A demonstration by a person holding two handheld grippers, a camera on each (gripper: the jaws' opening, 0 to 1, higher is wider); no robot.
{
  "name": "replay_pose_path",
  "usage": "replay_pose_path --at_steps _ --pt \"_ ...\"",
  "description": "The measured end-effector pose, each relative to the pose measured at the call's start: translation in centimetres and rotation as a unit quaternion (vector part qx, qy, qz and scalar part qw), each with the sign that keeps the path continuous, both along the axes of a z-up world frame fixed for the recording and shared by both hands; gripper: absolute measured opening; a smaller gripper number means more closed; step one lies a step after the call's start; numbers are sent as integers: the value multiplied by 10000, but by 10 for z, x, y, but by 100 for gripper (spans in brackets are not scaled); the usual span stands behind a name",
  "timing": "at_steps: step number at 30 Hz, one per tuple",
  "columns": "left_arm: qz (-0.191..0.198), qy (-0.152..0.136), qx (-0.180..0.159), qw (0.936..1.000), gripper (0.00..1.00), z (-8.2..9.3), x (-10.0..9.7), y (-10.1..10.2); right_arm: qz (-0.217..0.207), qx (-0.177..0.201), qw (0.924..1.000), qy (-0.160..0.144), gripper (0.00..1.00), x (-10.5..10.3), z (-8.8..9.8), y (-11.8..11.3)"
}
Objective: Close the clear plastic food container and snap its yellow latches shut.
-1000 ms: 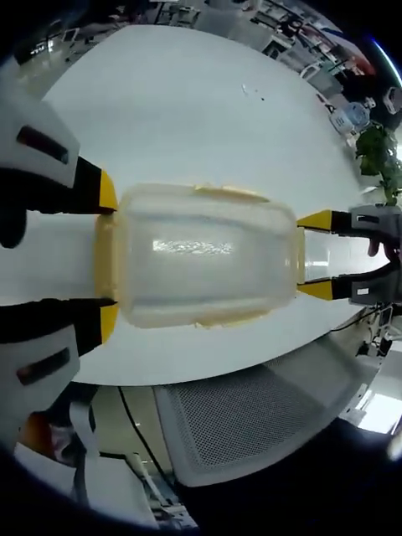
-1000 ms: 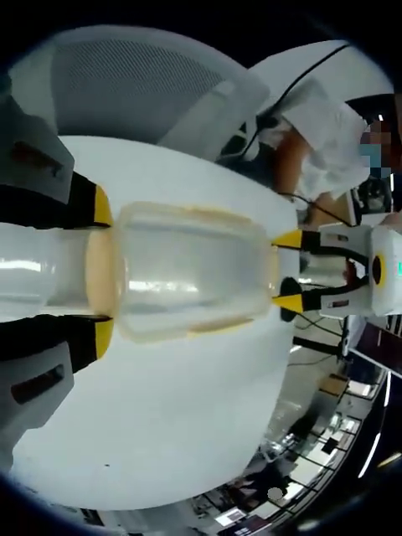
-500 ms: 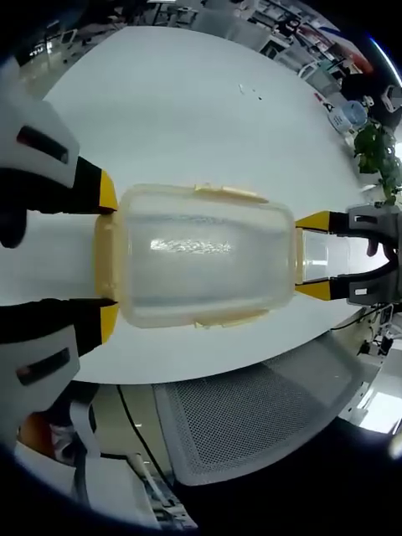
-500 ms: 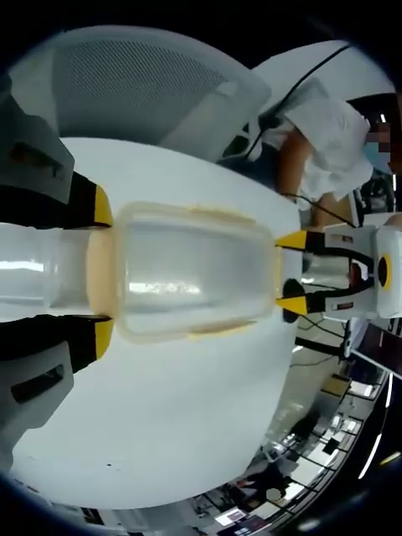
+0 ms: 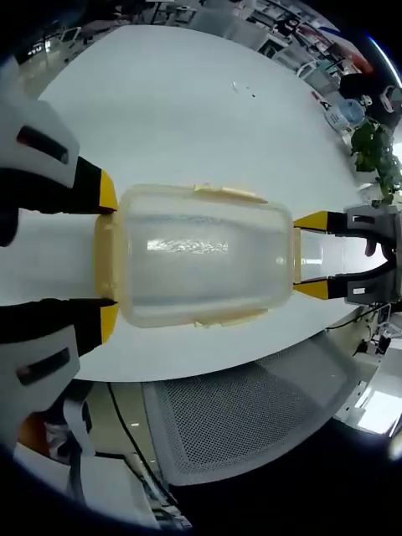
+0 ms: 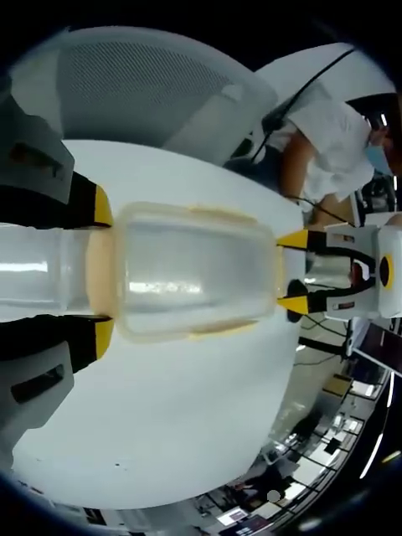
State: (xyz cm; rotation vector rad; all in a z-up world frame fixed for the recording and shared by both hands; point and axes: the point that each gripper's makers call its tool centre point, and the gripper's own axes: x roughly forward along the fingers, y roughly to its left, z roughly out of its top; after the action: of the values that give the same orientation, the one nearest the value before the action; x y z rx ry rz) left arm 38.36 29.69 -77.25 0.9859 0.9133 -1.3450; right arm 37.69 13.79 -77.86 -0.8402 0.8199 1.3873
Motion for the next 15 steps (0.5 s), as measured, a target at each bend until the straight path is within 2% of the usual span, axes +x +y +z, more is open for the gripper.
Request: replay_pose_path --at_steps 15 --pt "-11 4 -53 10000 38 -1 -3 -27 -31 -30 10000 -11 38 -4 3 -28"
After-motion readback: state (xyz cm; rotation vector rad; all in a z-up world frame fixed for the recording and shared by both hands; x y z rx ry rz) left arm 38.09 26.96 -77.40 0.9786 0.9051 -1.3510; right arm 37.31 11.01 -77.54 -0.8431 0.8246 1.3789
